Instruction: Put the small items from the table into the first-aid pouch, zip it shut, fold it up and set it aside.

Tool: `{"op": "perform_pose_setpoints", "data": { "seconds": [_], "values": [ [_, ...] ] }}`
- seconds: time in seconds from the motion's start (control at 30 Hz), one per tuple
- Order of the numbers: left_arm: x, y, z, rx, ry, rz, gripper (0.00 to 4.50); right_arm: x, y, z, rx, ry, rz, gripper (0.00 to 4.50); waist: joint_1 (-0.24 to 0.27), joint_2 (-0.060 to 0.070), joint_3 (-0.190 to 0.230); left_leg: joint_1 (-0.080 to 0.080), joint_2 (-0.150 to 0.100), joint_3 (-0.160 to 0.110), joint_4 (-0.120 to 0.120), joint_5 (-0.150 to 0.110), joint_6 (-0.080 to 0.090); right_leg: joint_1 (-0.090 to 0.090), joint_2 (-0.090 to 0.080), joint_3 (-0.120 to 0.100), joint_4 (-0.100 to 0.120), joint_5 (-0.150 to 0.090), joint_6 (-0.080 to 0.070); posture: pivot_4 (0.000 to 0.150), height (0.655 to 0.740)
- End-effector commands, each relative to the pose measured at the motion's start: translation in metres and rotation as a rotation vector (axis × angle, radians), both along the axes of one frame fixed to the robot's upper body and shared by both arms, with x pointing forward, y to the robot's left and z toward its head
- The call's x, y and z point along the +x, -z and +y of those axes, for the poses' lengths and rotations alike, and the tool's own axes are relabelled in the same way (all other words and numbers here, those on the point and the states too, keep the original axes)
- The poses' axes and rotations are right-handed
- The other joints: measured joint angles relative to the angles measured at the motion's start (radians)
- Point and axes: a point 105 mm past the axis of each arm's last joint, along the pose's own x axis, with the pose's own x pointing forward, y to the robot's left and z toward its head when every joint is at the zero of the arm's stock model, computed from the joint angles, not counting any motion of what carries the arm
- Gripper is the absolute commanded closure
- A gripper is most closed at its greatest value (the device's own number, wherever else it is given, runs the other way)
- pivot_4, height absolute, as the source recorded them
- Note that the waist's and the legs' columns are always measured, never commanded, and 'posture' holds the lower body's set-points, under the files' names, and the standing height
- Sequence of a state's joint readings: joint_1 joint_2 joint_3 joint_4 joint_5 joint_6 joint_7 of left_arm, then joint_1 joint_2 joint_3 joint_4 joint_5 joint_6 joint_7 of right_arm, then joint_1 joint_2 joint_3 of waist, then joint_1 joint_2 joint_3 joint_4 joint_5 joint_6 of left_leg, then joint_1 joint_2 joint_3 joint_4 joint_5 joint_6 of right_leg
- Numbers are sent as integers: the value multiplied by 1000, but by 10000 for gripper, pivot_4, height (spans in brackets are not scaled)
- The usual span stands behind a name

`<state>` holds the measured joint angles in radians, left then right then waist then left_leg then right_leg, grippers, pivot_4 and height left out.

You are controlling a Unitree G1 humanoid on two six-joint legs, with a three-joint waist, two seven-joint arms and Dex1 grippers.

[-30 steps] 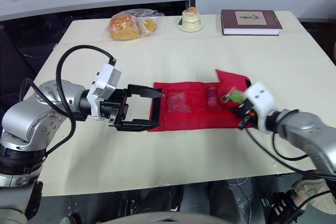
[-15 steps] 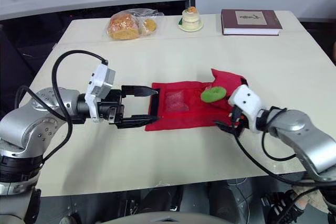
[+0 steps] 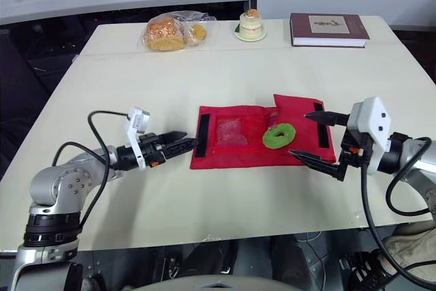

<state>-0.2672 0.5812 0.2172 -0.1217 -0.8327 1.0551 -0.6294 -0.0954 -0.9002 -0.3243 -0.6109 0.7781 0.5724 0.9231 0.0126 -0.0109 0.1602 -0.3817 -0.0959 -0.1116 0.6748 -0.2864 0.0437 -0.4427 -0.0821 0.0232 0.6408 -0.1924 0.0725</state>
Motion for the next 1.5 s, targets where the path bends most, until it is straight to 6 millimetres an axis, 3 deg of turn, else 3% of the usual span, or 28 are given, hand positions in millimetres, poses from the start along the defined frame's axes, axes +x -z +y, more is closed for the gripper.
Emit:
{"op": "perform_pose_setpoints", "data": {
  "seconds": [0.03,0.17,0.43,0.6,0.73,0.83,0.97,1.1,1.23,1.33,1.4,1.47,1.5],
  "values": [
    [10,-10,12,-96,-106,35,0,-7,-15,5,10,-46,-56,294,2,0,0,0,0,0,0,0,0,0,-1,0,0,0,0,1500,7289],
    [10,-7,9,-176,-118,123,0,-7,-19,6,19,-53,-62,294,2,0,0,0,-1,-1,2,0,0,0,-2,-1,0,0,0,1500,7289],
    [7,13,-31,-254,-19,321,0,-6,-24,11,20,-70,-82,294,7,0,-1,0,-3,-3,4,0,0,2,-4,-3,1,0,0,1500,7289],
    [13,7,-39,-363,-9,341,0,-8,-26,11,21,-69,-87,294,15,0,-1,0,-3,-4,5,0,0,3,-4,-4,1,0,0,1500,7289],
    [14,0,-35,-416,-9,337,16753,-9,-26,12,25,-66,-79,0,14,0,-1,-1,-3,-5,7,0,0,3,-4,-5,1,0,0,1500,7289],
    [12,-1,-33,-410,1,340,26140,-9,-21,15,13,-73,-53,0,12,0,-1,-1,-3,-5,7,0,0,3,-4,-5,1,0,0,1500,7289],
    [10,-2,-34,-402,19,338,44770,-8,-21,20,27,-87,-31,0,11,0,-1,-1,-3,-5,7,0,0,3,-4,-5,1,0,0,1500,7289],
    [1,-8,-34,-410,91,325,44770,0,-16,16,74,-53,39,0,8,0,-1,-1,-3,-5,7,0,0,3,-4,-5,1,0,0,1500,7289],
    [-3,-11,-18,-354,101,318,44770,19,-5,7,98,9,78,0,2,0,-1,-1,-3,-5,7,0,0,3,-4,-5,1,0,0,1500,7289],
    [1,-13,2,-290,67,305,45000,35,0,5,109,29,77,8081,-3,0,-1,-2,-3,-5,7,0,0,2,-3,-5,1,0,0,1500,7289],
    [8,-19,17,-247,40,276,45000,45,9,8,75,12,71,17260,1,0,0,-2,-3,-4,5,0,0,1,-4,-4,1,0,0,1500,7289],
    [14,-28,27,-223,32,245,45000,54,21,13,4,-16,55,21490,-3,-1,0,-2,-3,-4,5,0,0,1,-3,-4,1,0,0,1500,7289],
    [16,-32,29,-217,40,231,45000,58,26,17,-24,-27,47,26870,-4,-1,0,-2,-3,-4,5,0,-1,1,-3,-4,1,0,0,1500,7289]
  ]
}}
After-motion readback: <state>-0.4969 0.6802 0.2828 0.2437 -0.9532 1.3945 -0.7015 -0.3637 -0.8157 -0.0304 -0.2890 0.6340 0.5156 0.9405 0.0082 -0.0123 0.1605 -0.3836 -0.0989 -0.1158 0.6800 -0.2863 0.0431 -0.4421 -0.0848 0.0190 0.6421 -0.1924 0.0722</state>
